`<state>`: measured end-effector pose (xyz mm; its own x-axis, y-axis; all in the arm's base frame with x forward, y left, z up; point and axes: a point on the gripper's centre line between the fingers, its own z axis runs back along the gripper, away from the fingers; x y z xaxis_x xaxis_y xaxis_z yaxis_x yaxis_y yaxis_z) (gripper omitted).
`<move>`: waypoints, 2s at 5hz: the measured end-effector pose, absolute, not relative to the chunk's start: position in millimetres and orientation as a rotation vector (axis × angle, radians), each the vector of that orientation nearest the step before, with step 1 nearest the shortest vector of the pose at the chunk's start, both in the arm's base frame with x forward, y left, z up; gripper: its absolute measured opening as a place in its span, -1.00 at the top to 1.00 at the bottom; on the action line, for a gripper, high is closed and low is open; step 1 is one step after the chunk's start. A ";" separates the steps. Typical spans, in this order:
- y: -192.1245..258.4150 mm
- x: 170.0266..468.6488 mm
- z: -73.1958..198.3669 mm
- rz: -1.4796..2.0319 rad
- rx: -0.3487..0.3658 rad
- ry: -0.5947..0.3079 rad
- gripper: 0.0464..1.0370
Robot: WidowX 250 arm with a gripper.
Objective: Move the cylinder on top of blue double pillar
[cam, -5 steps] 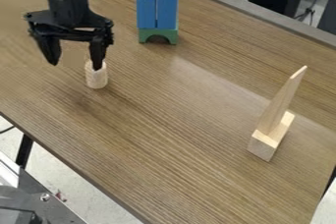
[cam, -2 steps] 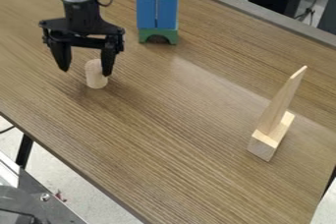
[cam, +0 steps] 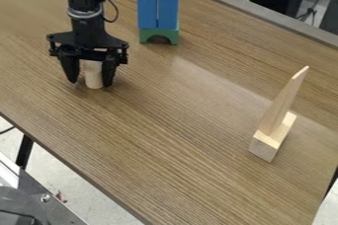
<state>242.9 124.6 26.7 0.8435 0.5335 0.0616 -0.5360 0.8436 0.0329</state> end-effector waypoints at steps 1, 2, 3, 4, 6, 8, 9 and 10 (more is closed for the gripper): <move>124.8 249.8 32.3 0.595 -0.001 -0.071 -0.02; 127.7 258.2 51.6 0.624 -0.042 -0.080 -0.02; 129.4 277.4 95.8 0.632 -0.065 -0.118 -0.02; 131.7 295.6 133.2 0.657 -0.081 -0.177 -0.02; 124.3 319.6 155.6 0.641 -0.017 -0.234 -0.02; 105.8 328.9 152.0 0.594 -0.010 -0.231 -0.02; 104.1 333.8 146.7 0.595 -0.008 -0.223 -0.02; 104.4 340.3 142.9 0.597 -0.007 -0.220 -0.02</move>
<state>340.3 104.4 142.9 0.8045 0.5582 0.2031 -0.5567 0.8278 -0.0698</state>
